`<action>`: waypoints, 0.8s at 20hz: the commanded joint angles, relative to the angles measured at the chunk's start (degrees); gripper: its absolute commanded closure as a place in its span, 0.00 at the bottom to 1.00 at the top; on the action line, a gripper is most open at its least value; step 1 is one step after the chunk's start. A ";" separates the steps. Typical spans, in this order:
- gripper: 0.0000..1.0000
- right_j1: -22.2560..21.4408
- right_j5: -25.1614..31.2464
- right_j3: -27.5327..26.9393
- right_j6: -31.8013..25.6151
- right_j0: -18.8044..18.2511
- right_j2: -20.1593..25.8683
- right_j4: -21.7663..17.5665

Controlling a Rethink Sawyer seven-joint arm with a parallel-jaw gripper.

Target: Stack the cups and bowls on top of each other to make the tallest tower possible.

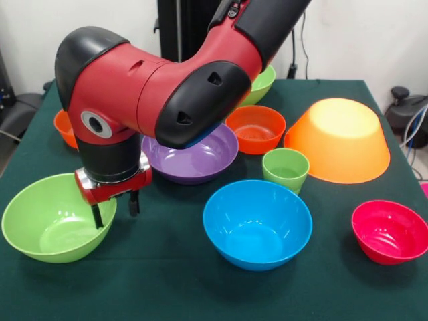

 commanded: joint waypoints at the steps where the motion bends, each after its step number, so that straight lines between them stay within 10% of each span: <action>1: 0.00 1.49 5.96 -6.36 -2.94 -1.04 4.32 2.41; 16: 0.00 1.42 2.96 -6.30 1.81 -2.11 2.49 2.23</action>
